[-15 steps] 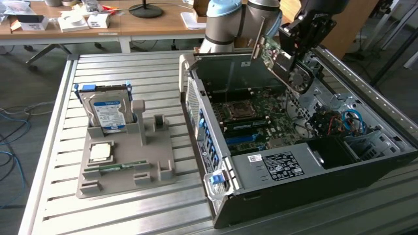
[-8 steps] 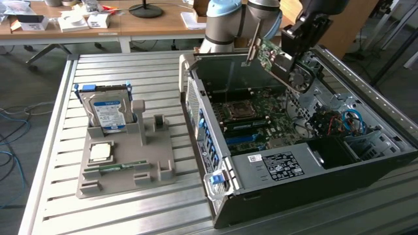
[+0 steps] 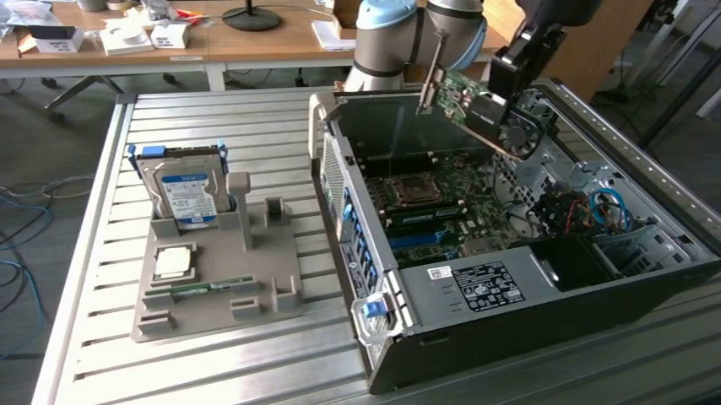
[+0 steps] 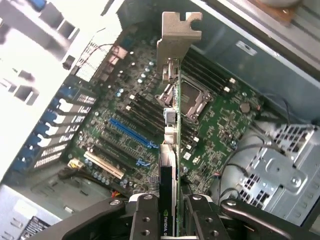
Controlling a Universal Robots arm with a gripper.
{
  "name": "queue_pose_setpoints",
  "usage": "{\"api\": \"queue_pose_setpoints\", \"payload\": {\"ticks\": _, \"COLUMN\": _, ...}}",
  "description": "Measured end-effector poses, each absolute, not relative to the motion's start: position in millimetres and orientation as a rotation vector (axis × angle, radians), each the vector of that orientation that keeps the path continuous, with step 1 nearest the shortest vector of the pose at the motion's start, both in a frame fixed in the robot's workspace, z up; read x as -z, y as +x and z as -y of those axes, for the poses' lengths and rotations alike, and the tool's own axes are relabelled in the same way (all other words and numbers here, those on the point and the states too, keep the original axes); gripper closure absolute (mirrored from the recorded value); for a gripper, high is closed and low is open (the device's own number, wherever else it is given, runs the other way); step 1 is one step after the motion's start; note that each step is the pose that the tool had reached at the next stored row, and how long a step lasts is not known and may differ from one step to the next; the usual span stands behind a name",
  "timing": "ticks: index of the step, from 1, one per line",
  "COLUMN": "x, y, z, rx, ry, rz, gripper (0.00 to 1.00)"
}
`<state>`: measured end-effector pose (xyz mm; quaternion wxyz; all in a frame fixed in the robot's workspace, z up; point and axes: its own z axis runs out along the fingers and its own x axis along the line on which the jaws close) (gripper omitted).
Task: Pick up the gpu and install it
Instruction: 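Insert the gpu into the slot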
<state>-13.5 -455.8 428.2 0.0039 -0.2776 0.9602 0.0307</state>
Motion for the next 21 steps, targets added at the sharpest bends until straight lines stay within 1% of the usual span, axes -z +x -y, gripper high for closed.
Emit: {"api": "queue_pose_setpoints", "payload": {"ticks": 21, "x": -426.5, "y": -13.6, "z": 455.8, "rx": -0.097, "ry": -1.407, "rz": -2.811, "gripper": 0.74}}
